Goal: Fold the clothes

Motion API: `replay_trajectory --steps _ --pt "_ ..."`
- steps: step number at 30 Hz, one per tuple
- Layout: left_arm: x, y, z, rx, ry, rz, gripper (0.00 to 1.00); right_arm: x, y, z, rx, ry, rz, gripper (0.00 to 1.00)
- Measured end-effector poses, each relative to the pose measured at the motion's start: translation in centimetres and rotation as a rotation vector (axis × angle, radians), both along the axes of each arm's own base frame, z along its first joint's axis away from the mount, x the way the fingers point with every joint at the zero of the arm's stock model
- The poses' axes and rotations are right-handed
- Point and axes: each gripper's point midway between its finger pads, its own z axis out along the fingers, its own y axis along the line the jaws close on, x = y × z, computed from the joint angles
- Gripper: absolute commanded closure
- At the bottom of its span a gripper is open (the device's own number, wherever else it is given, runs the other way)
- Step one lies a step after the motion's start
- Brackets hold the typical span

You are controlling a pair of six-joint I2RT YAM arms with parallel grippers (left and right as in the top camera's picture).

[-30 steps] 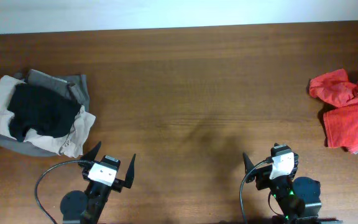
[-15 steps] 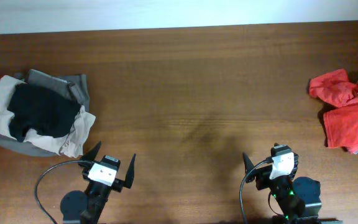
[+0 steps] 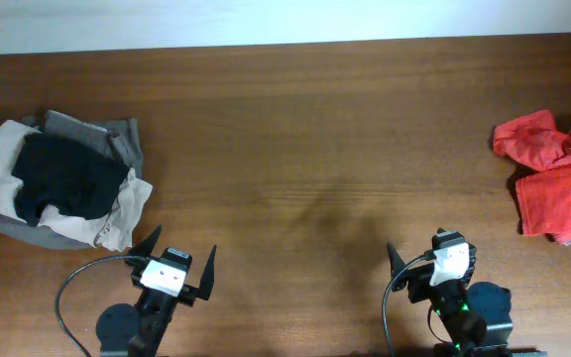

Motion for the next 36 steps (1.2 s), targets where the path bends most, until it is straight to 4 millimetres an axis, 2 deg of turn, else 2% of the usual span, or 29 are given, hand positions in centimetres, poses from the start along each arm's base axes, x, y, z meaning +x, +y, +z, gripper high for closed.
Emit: replay_trajectory --steps 14,23,31,34,36 --pt "0.0 0.0 0.0 0.000 0.000 0.000 0.01 0.3 0.5 1.1 0.012 -0.046 0.028 0.01" --pt "0.0 0.0 0.2 -0.002 -0.006 -0.001 0.01 0.0 3.0 3.5 0.057 -0.141 0.173 0.01" --pt "-0.1 -0.3 0.8 -0.086 0.011 -0.004 0.01 -0.3 3.7 3.9 0.124 -0.132 0.203 0.01" --pt "-0.6 -0.5 1.9 -0.104 0.034 -0.013 0.01 -0.2 3.4 4.5 0.174 -0.122 0.171 0.01" --pt "-0.8 -0.5 3.7 -0.113 0.042 -0.015 0.01 -0.2 3.2 5.3 0.212 -0.114 0.147 0.01"
